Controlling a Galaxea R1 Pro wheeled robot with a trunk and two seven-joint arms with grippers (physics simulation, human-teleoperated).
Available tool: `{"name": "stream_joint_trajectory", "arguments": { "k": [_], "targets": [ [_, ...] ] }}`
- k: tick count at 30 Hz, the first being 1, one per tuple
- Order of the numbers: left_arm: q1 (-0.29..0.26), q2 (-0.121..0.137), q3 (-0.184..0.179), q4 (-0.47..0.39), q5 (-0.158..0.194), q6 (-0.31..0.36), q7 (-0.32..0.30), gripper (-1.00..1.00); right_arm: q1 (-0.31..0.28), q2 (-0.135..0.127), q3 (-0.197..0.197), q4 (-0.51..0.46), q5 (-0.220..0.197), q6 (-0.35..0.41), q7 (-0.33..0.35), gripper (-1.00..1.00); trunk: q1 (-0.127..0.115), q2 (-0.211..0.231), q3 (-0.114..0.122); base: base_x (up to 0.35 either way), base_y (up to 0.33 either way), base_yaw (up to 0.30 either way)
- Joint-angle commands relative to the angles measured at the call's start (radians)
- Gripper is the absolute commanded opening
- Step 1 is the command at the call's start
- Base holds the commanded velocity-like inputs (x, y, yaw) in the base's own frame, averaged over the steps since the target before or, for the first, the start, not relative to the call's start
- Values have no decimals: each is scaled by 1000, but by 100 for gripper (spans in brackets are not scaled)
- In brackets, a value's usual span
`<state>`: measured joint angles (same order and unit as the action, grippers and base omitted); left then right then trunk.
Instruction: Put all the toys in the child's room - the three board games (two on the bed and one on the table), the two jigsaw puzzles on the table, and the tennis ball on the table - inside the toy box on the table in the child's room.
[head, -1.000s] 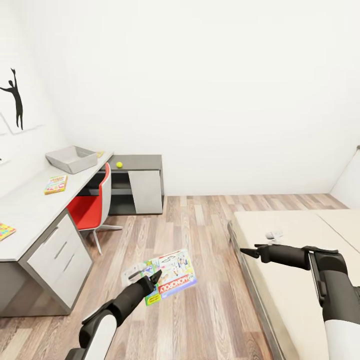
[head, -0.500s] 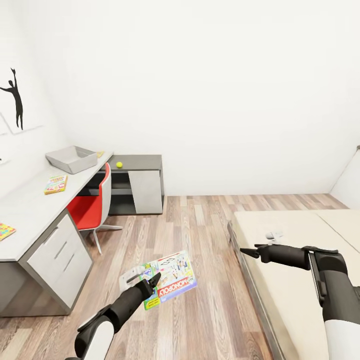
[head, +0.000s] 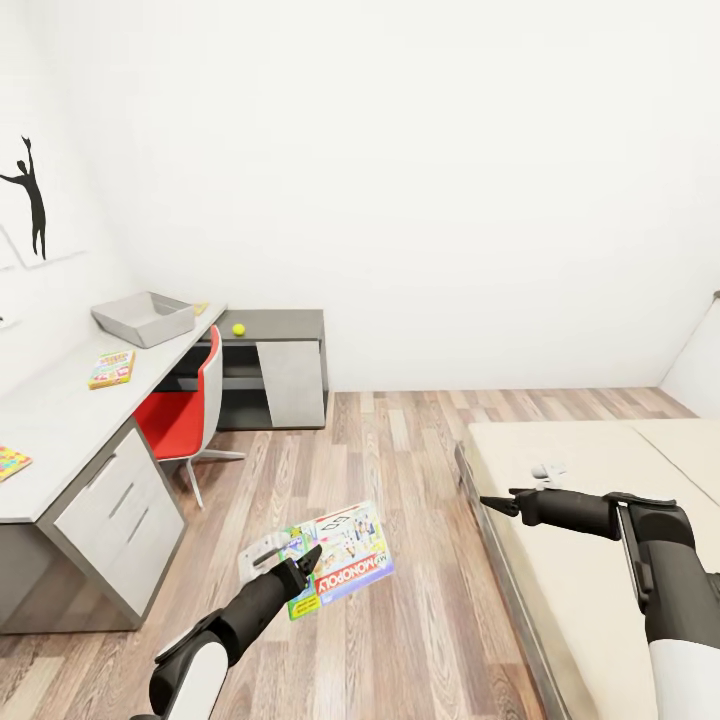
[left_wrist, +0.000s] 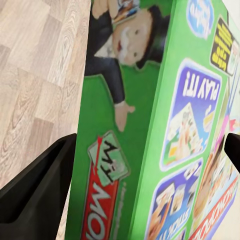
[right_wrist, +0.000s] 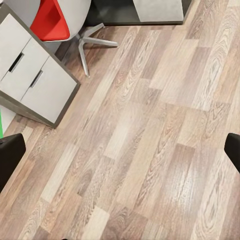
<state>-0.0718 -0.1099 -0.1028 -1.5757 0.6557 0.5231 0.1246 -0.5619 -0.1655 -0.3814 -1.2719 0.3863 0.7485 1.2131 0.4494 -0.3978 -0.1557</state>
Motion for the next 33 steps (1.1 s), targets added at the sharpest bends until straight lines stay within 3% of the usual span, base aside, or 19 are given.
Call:
{"name": "stream_joint_trajectory", "arguments": {
  "k": [1,10,26,33],
  "targets": [
    [-1,0,0,-2,11,4,9,-100,-1,0,-2,-1,9,7,9,100,1,-2,-2,0,0,0],
    [11,15,5,-18,11,12,9,-100,17,-8,3,-24,2,18,10,100,1,-2,-2,83,30,0],
    [20,29,7,-28,11,14,9,-100,33,-15,6,-39,-3,26,2,100,1,-2,-2,282,89,0],
    [-21,41,23,-30,11,37,3,-100,33,-18,3,-46,-4,27,5,100,1,-2,-2,329,21,0]
  ]
}}
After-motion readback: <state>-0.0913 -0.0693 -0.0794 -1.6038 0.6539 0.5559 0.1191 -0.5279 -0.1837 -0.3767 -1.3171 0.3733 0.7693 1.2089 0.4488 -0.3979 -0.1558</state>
